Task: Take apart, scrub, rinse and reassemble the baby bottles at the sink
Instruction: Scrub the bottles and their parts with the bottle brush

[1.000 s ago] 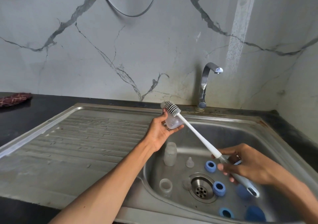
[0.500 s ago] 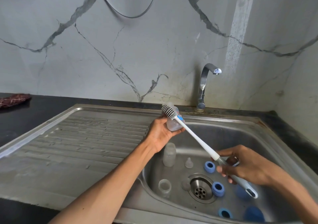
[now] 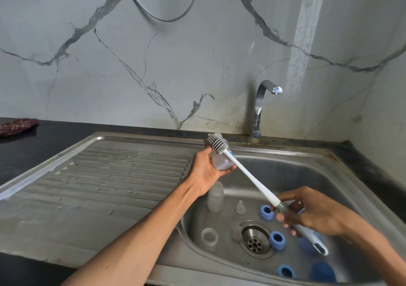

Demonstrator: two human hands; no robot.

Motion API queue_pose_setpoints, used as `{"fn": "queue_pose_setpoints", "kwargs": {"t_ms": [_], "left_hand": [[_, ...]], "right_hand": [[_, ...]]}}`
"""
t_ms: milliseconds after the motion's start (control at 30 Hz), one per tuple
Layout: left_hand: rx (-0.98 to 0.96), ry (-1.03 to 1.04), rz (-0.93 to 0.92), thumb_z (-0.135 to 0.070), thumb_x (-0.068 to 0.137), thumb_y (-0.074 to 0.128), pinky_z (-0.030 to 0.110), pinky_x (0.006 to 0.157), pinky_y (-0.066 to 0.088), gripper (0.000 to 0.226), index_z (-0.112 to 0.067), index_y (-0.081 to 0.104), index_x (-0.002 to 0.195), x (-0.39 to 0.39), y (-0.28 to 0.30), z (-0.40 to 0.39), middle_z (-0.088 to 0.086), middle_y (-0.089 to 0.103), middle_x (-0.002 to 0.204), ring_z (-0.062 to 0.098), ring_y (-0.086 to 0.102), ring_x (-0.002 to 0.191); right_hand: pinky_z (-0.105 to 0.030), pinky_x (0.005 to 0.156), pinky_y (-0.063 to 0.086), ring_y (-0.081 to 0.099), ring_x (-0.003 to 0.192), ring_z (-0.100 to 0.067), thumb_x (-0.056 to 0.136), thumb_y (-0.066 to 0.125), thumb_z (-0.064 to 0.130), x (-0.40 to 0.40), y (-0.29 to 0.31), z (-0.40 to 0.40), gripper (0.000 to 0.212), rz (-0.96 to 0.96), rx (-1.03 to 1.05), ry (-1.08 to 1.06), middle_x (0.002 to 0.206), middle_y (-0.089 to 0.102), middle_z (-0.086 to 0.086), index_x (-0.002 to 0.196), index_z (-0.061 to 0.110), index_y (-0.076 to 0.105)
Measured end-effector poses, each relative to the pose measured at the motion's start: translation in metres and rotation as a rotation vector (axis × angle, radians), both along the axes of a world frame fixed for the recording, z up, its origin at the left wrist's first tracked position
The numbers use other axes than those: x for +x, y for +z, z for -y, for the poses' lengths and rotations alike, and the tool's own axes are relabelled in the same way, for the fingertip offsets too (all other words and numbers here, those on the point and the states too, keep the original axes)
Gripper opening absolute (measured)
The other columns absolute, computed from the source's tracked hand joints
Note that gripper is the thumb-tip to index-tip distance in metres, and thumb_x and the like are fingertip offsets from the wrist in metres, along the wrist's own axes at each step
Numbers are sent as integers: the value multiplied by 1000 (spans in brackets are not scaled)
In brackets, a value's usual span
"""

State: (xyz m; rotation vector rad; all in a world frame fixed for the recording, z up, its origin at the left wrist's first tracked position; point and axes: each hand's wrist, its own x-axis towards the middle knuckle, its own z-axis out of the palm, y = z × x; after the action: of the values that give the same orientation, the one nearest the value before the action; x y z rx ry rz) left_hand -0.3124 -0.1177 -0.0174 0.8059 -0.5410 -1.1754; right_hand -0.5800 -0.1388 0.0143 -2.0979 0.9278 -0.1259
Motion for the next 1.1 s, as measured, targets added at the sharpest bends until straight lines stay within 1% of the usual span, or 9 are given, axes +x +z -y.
{"fn": "queue_pose_setpoints", "kwargs": {"t_ms": [100,167,267,400,500,633,733,900,1100], "left_hand": [[-29,61,-1,-49,102,39,45,77,52,48,-8,59,115,15,1,-2,11,65,93,24,66,82],[-40,70,-1,-50,99,42,45,77,52,48,-7,59,113,18,0,-3,10,65,92,22,68,77],[-11,36,25,-38,98,47,44,73,56,38,-7,59,116,8,-3,-3,14,65,100,24,66,83],[-21,-24,27,-20,104,38,43,71,60,27,-7,61,109,-5,-3,-2,16,66,105,27,65,90],[-50,15,6,-27,106,39,51,80,56,29,-10,62,106,3,-1,-3,15,68,104,31,65,94],[-60,100,-28,-41,100,45,55,88,53,44,-7,56,125,23,-4,-4,18,64,120,36,62,108],[-40,73,-11,-43,101,41,51,84,53,43,-8,58,119,10,-4,-4,17,65,119,33,64,102],[-20,18,38,-51,101,39,42,68,54,49,-10,64,110,-8,1,-1,14,67,104,29,61,92],[-61,30,14,-31,97,55,40,71,57,29,-6,61,111,9,3,-8,14,69,104,26,68,88]], "right_hand": [[-21,54,51,68,62,-19,89,71,10,-5,2,-1,8,-53,88,34,72,72,-8,97,12,70],[-22,55,51,69,64,-20,90,71,12,-6,1,0,9,-109,92,53,73,72,-6,98,12,68],[-18,55,49,67,62,-19,92,68,10,-4,0,0,5,-88,49,49,72,70,-9,96,9,65],[-15,58,50,71,65,-19,93,66,15,-1,-2,1,2,-110,-64,54,79,74,-9,93,16,64],[-20,64,54,73,69,-22,93,67,17,-2,-4,4,3,-127,-79,43,79,75,-6,92,19,64],[-23,62,56,72,65,-17,92,69,17,-6,-3,4,7,-162,-29,23,77,75,-4,96,22,65],[-28,64,60,72,64,-19,92,69,16,-2,-4,3,3,-132,-75,0,78,75,-6,95,18,67],[-19,56,53,71,60,-14,91,70,14,-1,-3,3,7,-84,-114,-32,74,74,-4,91,18,65],[-43,74,63,75,76,-27,89,71,16,-14,0,7,10,-253,-30,11,83,76,-7,96,20,65]]}}
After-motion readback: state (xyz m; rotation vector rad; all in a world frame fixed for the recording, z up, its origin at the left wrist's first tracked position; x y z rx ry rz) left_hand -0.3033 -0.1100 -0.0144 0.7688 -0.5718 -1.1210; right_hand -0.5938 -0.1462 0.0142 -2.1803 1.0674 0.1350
